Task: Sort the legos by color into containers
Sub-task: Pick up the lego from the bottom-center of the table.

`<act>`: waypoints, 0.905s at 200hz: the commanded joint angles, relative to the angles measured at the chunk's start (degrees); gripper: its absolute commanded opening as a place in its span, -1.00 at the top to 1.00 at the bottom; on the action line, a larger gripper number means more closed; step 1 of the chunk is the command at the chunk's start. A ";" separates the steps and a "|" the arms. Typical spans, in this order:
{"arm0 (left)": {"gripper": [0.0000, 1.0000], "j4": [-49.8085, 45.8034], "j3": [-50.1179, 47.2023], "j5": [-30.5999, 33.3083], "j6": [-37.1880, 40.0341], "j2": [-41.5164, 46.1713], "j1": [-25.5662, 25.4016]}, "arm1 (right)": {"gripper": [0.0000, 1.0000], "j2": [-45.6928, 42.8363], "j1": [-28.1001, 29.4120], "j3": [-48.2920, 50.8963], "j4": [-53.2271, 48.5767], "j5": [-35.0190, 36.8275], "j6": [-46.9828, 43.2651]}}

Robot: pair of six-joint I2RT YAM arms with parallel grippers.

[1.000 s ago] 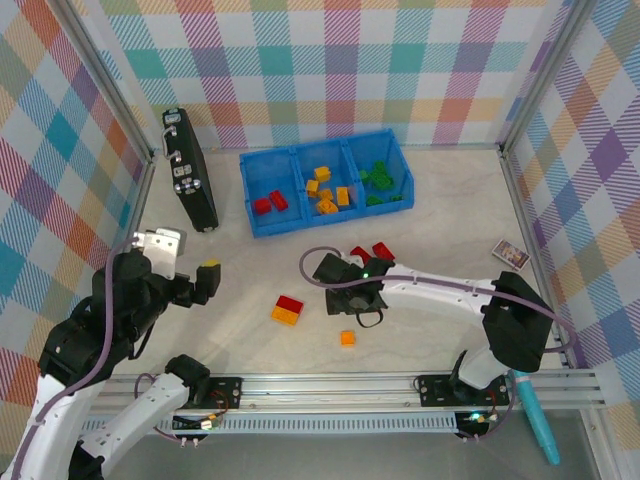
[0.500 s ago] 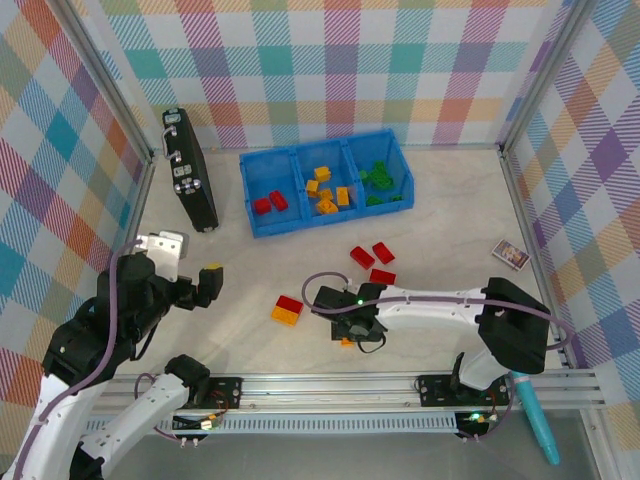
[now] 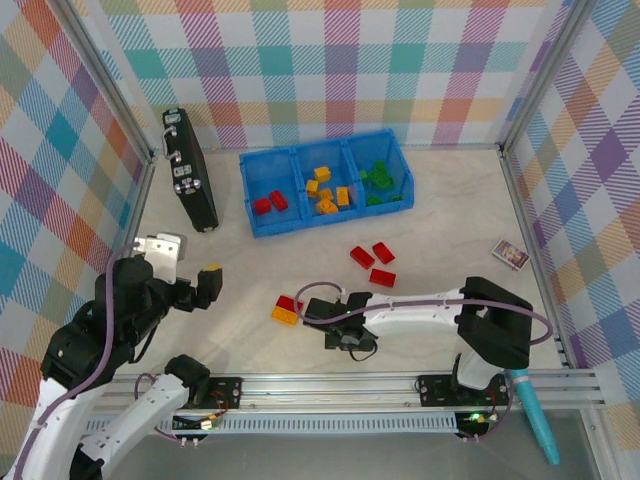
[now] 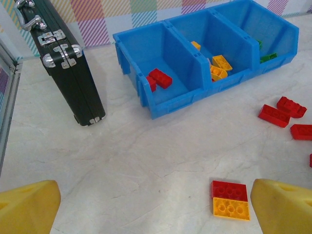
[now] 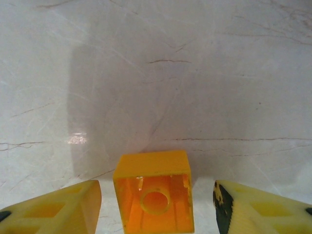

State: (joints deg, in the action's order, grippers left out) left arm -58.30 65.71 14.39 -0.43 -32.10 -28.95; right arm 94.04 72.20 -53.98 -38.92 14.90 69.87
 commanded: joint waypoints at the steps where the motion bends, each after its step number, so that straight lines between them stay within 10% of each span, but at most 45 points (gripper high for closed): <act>1: -1.00 1.01 -0.72 -0.39 -0.82 0.81 0.47 | -0.19 1.76 0.46 -0.12 -0.18 -0.22 0.64; 94: -1.00 0.82 -0.85 0.43 -0.84 0.92 0.47 | 0.47 2.30 -2.05 -3.71 -4.17 3.48 -8.37; 181: -1.00 2.07 -0.05 2.63 1.25 -3.19 0.47 | 0.45 0.15 -24.66 -22.29 10.94 11.60 -60.07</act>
State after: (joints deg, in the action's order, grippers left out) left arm -58.26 65.39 15.53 -0.30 -33.54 -28.95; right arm 90.59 48.45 -70.87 -36.97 23.33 30.68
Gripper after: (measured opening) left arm 0.998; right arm 0.302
